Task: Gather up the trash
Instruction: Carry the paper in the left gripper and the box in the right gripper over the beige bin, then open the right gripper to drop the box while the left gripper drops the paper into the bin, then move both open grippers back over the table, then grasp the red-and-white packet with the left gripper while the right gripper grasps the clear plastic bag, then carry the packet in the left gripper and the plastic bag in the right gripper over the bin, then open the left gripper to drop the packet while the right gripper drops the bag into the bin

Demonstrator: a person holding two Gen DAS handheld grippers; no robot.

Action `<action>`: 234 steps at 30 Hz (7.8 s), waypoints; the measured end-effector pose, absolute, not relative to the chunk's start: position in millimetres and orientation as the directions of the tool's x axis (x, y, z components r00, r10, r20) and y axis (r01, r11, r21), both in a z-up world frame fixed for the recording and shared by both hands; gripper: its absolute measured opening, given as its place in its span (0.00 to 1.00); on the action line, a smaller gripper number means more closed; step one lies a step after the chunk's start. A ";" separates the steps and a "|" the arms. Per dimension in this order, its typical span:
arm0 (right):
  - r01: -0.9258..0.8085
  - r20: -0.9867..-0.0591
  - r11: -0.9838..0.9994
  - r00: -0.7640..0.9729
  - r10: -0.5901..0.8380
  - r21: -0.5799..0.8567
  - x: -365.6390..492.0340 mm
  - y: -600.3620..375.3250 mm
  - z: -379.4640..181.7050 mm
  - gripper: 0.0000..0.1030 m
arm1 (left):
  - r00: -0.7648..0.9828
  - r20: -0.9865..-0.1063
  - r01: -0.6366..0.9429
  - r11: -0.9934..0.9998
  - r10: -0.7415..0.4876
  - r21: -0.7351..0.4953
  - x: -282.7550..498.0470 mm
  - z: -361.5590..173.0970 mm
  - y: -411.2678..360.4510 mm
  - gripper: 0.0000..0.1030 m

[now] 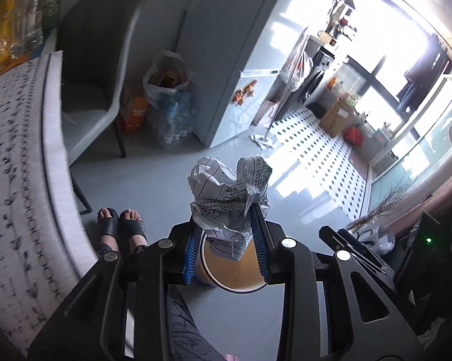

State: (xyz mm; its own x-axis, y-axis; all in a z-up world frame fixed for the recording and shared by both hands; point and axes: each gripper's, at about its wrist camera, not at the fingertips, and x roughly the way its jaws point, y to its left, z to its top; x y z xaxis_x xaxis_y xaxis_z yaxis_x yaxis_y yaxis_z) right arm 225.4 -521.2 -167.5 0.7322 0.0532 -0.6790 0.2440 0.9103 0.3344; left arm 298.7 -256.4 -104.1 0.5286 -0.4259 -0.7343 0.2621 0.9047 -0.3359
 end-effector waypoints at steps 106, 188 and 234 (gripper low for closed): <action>-0.641 -0.658 0.749 0.494 0.569 0.167 129.5 19.8 -69.8 0.91 | 0.786 -0.583 -0.462 0.822 0.206 -0.333 13.9 -72.6 257.1 0.94; -0.131 -0.519 0.934 0.801 0.297 0.332 161.3 -322.4 -41.6 0.02 | 0.809 -0.533 0.068 0.940 -0.247 -0.333 185.5 -30.1 -47.9 0.07; 0.502 -0.779 0.779 0.626 -0.029 0.374 272.1 -596.4 -295.9 0.46 | 0.396 -0.827 0.311 0.905 -0.400 -0.290 356.9 -172.1 -335.1 0.07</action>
State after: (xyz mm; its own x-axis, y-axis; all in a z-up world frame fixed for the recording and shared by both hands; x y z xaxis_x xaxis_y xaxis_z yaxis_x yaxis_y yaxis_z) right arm 272.1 -596.4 -295.9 0.6261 -0.0292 -0.7792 0.5023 0.7795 0.3744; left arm 356.9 -335.1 -172.1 0.3956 -0.4003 -0.8266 0.3108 0.9053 -0.2896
